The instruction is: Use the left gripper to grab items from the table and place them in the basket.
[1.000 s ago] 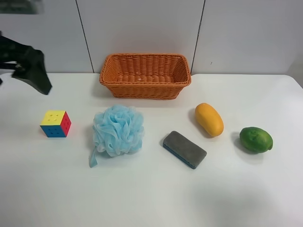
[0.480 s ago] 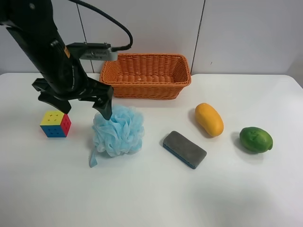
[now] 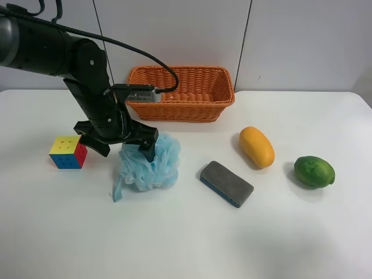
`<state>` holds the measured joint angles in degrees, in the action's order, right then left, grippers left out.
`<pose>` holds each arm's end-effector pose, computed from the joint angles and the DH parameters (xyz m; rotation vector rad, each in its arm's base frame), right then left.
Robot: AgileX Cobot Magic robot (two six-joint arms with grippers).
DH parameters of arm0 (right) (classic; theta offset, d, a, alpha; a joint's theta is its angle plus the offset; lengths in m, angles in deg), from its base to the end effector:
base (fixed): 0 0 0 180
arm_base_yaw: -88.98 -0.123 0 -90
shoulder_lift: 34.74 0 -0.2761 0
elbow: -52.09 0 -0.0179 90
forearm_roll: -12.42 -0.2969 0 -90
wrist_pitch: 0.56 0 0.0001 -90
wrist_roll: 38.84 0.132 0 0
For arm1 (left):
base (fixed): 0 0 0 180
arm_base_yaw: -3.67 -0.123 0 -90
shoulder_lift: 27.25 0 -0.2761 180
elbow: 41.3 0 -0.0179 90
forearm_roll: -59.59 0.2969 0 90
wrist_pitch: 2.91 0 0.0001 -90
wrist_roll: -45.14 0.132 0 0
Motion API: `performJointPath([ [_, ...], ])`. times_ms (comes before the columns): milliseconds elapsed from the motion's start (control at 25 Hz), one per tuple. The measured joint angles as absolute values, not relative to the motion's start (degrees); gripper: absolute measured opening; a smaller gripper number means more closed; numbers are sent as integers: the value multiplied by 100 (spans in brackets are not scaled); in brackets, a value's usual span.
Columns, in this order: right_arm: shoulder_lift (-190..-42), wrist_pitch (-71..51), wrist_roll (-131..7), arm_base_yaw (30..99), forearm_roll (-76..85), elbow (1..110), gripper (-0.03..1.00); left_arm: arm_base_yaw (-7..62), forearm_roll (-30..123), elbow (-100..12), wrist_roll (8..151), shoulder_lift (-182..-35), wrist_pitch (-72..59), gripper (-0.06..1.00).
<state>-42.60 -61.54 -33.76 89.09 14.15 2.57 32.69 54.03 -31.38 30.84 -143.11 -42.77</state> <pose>0.0830 -0.0036 0.2731 0.0947 2.0633 0.0172 0.3499 -0.2035 0.0848 0.2779 2.9129 -0.2333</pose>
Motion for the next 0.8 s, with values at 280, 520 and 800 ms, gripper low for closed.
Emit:
performJointPath([
  [280,-4260,-6154,-3376,8909,1415,257,99,3269,5272,-3159,3084,-14647,-4025,95],
  [520,-4260,-6154,-3376,8909,1415,257,99,3301,4970,-3159,3089,-14759,-3914,38],
  [800,-4260,-6154,-3376,8909,1415,257,99,3301,5020,-3159,3089,-14759,-3872,16],
])
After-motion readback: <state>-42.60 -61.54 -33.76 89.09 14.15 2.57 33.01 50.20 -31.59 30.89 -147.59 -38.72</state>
